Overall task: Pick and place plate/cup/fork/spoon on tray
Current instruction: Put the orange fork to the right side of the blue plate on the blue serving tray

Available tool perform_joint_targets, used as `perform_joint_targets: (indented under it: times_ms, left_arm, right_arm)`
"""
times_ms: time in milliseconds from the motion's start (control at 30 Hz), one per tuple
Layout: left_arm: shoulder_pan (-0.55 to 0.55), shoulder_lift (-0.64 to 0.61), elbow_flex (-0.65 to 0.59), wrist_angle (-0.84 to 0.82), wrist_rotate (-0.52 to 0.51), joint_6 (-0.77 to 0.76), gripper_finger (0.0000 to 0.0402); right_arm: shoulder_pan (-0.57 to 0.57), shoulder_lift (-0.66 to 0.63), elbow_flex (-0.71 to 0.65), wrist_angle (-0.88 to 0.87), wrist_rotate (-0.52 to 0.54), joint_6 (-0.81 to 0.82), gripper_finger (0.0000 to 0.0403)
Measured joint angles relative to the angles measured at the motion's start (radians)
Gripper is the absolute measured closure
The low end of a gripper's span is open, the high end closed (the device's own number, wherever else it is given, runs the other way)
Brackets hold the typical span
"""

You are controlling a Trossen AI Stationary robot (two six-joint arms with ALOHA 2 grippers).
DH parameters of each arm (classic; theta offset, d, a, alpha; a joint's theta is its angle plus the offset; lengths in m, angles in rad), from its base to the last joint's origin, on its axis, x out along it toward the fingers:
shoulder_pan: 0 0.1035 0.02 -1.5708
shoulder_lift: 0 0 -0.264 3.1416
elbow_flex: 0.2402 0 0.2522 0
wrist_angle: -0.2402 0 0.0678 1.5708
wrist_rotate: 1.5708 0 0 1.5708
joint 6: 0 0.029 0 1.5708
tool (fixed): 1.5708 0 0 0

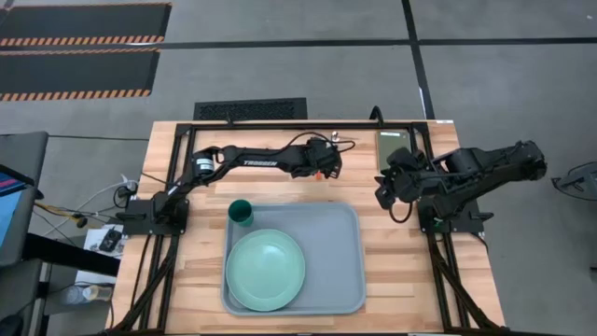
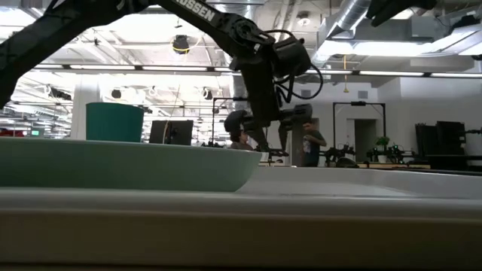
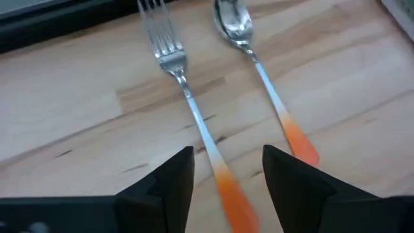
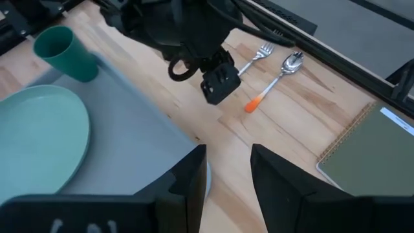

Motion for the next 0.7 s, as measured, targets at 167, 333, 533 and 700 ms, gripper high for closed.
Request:
perform_joint_targets:
  times_ms: [167,333,533,700]
  left_arm:
    - [0.0,-0.001,-0.015,0.0,0.012,-0.032,0.0198]
    - [-0.006,0.014,-0.017,0.058,-0.009,-0.007,0.0151]
    - [-0.006,0.064,-0.018,0.086,-0.068,-0.073,0.0112]
    - [-0.007,0.097,-0.028,0.087,-0.076,-0.151,0.0109]
  right_arm:
    - [0.026,0.0,0.0,0.002,0.005,0.003,0.0257]
    - [0.047,0.0,0.0,0.001,0.012,0.016,0.026]
    - [0.06,0.0,0.0,-0.002,0.013,0.023,0.0258]
    - [0.064,0.0,0.0,-0.003,0.014,0.023,0.0258]
